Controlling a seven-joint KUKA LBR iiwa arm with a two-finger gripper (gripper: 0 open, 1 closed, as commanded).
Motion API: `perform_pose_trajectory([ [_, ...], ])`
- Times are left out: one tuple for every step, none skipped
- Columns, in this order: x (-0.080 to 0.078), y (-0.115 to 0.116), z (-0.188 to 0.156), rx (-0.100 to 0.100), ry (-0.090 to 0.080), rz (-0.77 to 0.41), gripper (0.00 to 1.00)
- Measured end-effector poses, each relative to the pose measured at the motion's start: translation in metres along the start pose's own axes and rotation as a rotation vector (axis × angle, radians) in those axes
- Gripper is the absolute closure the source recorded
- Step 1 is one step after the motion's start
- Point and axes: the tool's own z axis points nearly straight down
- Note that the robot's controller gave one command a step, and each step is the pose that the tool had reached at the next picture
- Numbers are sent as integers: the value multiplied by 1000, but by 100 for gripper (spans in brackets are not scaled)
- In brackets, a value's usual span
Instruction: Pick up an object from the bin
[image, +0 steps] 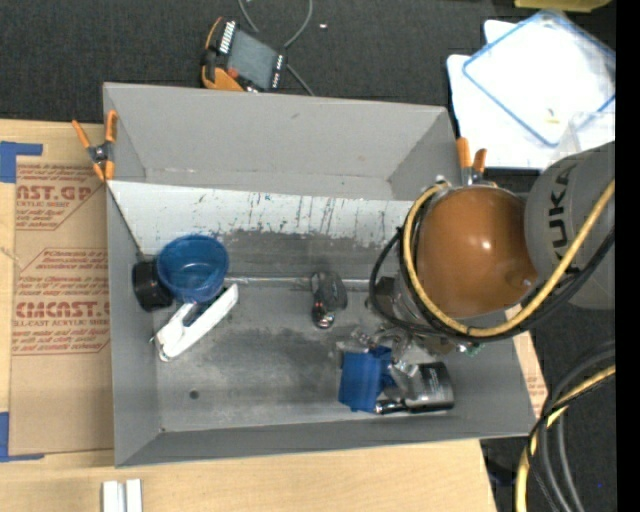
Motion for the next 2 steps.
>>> perform_pose_trajectory([
  [0, 0, -20, 1, -1, 0, 100],
  [-1, 0, -34, 2, -3, 1, 100],
])
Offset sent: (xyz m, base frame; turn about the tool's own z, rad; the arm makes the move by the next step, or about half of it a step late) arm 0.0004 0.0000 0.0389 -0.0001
